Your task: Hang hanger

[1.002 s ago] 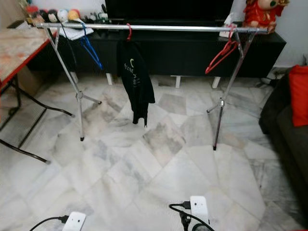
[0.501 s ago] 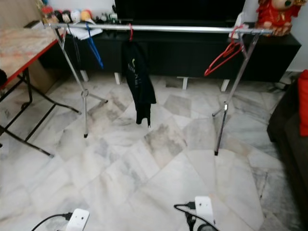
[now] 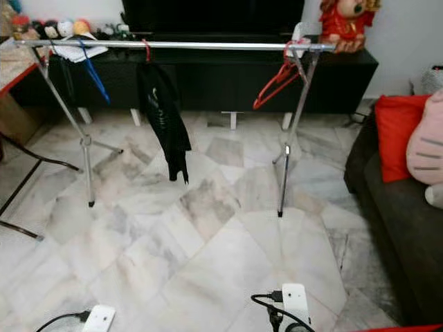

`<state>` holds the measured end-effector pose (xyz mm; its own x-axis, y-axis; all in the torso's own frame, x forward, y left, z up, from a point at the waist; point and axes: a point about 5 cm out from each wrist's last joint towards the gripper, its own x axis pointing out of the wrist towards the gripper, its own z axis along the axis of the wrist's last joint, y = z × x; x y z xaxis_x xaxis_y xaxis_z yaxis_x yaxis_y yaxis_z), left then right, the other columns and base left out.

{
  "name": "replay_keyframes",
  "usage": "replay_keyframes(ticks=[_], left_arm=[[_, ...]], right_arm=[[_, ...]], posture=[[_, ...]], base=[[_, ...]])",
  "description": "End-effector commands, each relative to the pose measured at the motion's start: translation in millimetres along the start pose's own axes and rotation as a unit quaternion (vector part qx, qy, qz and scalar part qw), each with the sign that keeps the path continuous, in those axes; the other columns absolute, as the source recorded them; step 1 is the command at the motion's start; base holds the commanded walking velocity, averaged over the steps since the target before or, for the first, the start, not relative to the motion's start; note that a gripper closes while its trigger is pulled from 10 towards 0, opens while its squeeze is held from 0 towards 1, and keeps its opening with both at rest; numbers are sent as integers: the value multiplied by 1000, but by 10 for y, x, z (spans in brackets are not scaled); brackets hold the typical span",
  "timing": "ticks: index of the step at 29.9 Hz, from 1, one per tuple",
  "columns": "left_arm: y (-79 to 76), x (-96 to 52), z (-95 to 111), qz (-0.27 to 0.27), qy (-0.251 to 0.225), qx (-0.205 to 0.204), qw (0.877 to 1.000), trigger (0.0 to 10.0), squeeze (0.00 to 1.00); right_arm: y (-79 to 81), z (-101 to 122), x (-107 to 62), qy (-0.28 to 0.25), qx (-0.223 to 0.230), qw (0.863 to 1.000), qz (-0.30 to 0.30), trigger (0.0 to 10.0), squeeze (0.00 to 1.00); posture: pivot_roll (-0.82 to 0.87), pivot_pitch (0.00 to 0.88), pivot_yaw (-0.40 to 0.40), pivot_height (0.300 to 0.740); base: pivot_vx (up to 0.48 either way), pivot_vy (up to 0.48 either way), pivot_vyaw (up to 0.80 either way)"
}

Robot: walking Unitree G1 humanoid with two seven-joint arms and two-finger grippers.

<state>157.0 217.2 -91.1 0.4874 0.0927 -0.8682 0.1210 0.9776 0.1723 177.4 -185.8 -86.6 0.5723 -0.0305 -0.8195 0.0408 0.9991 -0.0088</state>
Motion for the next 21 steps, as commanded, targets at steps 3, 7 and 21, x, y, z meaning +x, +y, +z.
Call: replay_keyframes(ticks=[3, 7, 21], left_arm=[[4, -10, -75, -3, 12, -11, 1000, 10000, 0], [17, -15, -93, -3, 13, -8, 1000, 10000, 0], [-24, -1, -26, -7, 8, -1, 1000, 10000, 0]], right_arm=[[-1, 8, 0, -4, 2, 1000, -1, 10000, 0], [4, -5, -3, -4, 8, 1000, 1, 10000, 0], [3, -3, -5, -10, 1, 1000, 1, 10000, 0]], posture=[[-62, 61, 13, 740], [-62, 50, 12, 740], [-61, 35, 13, 740]], base=[[0, 0, 0], [256, 0, -117], [271, 0, -114]])
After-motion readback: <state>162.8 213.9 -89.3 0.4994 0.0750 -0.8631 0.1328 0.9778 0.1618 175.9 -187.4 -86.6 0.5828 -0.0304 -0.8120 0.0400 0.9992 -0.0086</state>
